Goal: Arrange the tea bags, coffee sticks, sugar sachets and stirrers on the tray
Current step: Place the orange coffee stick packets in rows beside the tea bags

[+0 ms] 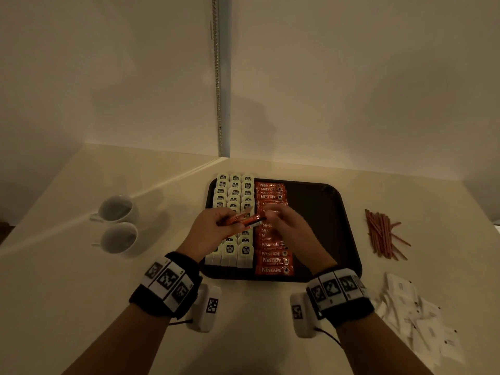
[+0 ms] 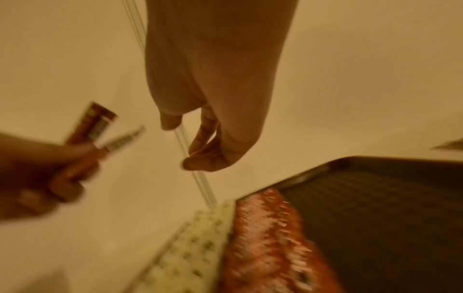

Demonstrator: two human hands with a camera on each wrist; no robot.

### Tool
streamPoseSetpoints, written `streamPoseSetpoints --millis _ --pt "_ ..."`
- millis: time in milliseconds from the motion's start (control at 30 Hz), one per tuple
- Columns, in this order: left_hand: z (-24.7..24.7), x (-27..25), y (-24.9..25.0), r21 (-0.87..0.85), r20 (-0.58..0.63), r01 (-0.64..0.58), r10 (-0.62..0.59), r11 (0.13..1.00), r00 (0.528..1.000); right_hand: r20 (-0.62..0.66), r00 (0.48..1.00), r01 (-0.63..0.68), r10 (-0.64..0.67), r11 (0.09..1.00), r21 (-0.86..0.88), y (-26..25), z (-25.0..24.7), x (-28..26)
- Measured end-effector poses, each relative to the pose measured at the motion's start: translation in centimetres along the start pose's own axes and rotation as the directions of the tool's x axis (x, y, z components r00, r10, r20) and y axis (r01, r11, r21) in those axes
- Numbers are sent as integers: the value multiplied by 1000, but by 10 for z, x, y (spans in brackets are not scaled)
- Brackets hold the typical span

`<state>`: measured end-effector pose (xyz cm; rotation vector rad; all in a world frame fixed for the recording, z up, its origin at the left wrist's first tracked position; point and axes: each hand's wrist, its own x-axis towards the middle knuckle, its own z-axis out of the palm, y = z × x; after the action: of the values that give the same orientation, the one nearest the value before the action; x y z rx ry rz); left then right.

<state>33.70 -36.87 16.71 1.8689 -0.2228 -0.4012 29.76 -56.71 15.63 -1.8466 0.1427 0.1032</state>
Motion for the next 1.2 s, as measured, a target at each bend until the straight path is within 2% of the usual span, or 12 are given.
streamPoseSetpoints --millis 100,200,300,400,500,667,800,900,1000,1067,1133,1200 --pt "4 -1 9 8 -5 -38 38 999 999 60 996 58 -66 990 130 -21 7 2" --pt "-2 -3 11 -196 -46 84 -94 977 994 68 986 146 -152 986 80 -24 2 2" --pt "-10 -7 13 -517 55 240 -248 822 967 26 971 235 -240 965 112 -21 1 1" --pt "-12 -8 16 -635 115 239 -217 734 969 -41 939 340 -340 940 -16 -11 4 5" --pt "-10 -6 17 -599 59 168 -166 783 984 -28 923 377 -383 918 -125 -4 6 4" --pt "-2 -3 17 -395 -41 39 -60 918 997 0 962 272 -274 956 -113 -13 14 1" --pt "0 0 20 -249 -17 4 -9 969 1000 127 984 134 -128 990 -39 -26 17 3" --pt "0 0 22 -277 -13 17 -21 961 1000 179 976 140 -123 986 -88 -34 14 4" --pt "-1 -2 19 -391 -78 86 -126 916 989 182 970 185 -160 974 -132 -43 10 6" --pt "2 -4 16 -491 -24 142 -177 859 984 145 970 225 -195 947 -230 -47 8 8" --pt "7 -9 15 -534 62 153 -142 832 988 75 974 226 -214 930 -289 -51 9 10" --pt "10 -11 17 -542 102 128 -86 830 991 -13 973 220 -230 944 -248 -54 12 10"
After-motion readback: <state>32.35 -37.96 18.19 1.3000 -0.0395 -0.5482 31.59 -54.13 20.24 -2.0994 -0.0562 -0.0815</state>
